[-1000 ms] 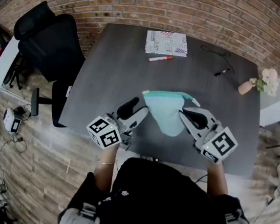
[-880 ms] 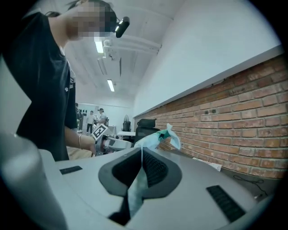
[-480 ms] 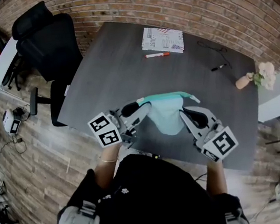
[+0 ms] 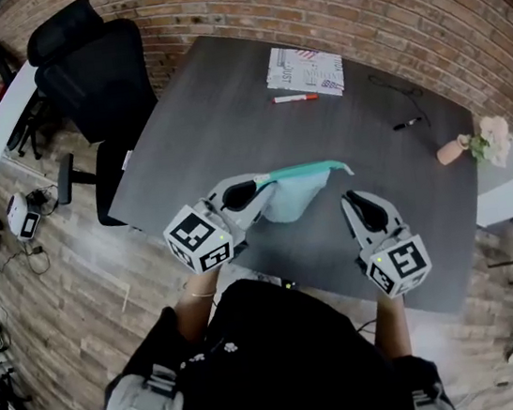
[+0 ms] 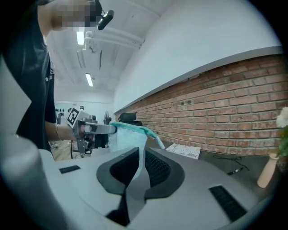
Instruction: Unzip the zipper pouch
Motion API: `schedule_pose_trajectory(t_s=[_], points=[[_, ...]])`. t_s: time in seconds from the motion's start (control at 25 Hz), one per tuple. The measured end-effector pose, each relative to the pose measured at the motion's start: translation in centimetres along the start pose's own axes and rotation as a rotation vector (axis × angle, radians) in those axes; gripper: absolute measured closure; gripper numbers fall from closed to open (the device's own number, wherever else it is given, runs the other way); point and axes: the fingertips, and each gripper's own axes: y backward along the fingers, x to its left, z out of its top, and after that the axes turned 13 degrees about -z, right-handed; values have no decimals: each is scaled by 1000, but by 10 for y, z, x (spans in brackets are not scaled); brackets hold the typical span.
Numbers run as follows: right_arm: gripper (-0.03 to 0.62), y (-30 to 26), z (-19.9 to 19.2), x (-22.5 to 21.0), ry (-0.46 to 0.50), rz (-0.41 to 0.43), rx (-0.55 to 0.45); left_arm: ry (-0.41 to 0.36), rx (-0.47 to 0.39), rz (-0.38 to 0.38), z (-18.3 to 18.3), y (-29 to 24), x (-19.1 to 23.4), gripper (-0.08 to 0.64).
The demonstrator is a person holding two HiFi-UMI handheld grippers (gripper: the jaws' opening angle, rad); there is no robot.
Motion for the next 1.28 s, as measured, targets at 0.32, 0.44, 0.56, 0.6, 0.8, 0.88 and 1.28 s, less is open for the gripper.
schedule_pose_trajectory(t_s=[0.32, 0.44, 0.56, 0.6, 0.8, 0.88, 1.28], points=[[551, -11, 19, 28, 41, 27, -41, -319, 271, 90, -8, -12, -6, 535], [551, -15, 32, 54, 65, 71, -34, -429, 339, 85, -12, -20, -12, 535], [549, -17, 37, 78, 76, 110, -25, -558, 441, 77, -18, -25, -20, 535], [548, -18, 37, 83, 80, 116, -26, -596, 475, 75, -22, -27, -22, 535], [537, -21, 35, 97, 83, 130, -25, -719, 582, 71, -36, -33, -29, 535], [532, -22, 35, 99, 95, 124, -23, -744, 608, 80, -38, -33, -30, 535], [535, -28, 31, 113, 194, 92, 3, -830, 712, 109, -47, -24, -29, 535]])
